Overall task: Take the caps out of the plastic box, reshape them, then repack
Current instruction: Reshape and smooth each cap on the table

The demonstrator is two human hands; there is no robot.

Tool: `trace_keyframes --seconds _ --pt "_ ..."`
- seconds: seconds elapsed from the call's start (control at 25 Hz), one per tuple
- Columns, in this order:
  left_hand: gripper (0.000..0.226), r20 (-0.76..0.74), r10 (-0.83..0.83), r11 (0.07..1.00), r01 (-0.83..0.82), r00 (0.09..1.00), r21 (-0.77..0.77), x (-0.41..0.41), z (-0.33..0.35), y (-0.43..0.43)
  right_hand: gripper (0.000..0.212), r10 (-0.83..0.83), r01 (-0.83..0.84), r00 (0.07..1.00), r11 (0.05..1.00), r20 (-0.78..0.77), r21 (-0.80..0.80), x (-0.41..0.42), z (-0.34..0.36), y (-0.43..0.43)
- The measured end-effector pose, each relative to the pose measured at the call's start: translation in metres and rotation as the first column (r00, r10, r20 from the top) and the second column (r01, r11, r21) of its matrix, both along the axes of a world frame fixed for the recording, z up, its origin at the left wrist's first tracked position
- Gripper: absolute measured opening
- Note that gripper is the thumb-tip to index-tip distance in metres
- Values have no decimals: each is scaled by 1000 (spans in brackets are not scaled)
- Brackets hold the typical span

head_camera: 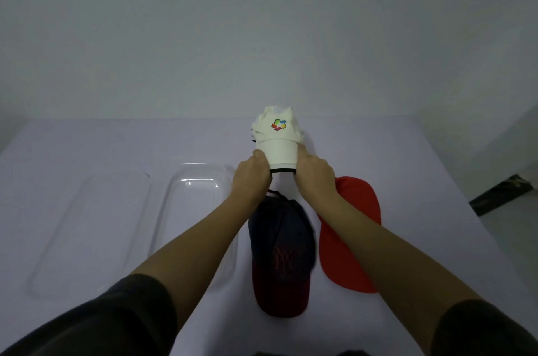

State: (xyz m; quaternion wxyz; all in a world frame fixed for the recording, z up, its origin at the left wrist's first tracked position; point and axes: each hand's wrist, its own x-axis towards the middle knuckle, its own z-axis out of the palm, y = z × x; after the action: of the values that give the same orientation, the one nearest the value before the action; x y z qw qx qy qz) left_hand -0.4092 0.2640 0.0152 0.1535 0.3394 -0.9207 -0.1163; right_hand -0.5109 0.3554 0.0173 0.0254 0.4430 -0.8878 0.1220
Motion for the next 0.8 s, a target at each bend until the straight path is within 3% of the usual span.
trace_keyframes --seconds 0.08,0.2,0.28,0.36,0.44,0.56,0.72,0.8 --pt "12 -146 -36 999 36 989 -4 2 -2 7 48 37 -14 989 988 143 -156 5 4 1" --pt "14 -201 24 977 20 979 213 5 -1 16 46 101 2 954 940 284 -341 15 7 2" --pt "14 -188 -27 981 62 982 182 7 -2 15 47 94 24 947 934 309 -358 21 6 5" --pt "13 -79 -103 995 104 991 0 10 -10 8 50 80 -3 963 959 259 -283 19 3 10" --pt "16 87 -93 996 93 992 5 15 -8 7 54 72 -38 975 986 212 -161 15 2 14" --pt "47 209 8 997 9 978 -83 18 -1 15 58 47 -43 991 999 126 -34 11 2 18" --pt "41 53 -97 905 111 994 -410 21 6 17 50 46 -50 997 996 58 76 5 3 26" --pt "34 6 -198 853 176 980 -492 24 -1 8 47 59 -63 997 995 50 79 4 4 25"
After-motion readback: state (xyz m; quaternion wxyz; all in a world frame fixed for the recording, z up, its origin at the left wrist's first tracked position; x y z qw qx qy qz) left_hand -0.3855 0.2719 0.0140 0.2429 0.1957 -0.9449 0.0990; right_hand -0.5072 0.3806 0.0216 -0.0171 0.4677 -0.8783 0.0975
